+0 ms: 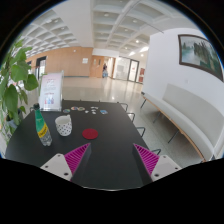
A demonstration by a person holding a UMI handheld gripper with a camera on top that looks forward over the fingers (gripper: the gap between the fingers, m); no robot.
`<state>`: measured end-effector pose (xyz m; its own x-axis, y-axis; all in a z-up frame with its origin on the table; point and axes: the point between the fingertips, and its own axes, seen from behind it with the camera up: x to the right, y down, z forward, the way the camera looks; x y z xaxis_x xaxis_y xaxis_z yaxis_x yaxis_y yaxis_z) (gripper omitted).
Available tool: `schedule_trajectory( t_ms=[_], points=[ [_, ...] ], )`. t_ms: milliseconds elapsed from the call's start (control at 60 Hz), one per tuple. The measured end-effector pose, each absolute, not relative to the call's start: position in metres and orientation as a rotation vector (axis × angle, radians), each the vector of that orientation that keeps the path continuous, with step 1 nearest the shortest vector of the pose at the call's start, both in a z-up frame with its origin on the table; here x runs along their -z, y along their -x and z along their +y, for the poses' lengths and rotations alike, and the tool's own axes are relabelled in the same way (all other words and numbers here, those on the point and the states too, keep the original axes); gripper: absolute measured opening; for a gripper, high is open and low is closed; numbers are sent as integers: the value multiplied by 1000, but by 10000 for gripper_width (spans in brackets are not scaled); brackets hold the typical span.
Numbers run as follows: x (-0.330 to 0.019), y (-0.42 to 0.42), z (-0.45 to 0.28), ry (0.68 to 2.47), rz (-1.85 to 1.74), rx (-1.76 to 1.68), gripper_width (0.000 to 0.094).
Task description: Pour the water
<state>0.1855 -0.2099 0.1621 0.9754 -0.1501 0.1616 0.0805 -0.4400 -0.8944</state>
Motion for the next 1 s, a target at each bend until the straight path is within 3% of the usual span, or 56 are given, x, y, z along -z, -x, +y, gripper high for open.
schedule_trajectory(
  t_ms=[317, 583, 600, 633, 1000],
  points=[
    [-164, -172, -217, 2014, -7, 317, 858],
    [-130, -84, -233, 2012, -70, 243, 859],
    [-109, -81, -243, 2009, -74, 227, 857],
    [-104, -62, -242, 2008, -80, 197, 857],
    [-85, 99, -136, 1902, -146, 46, 858]
  ],
)
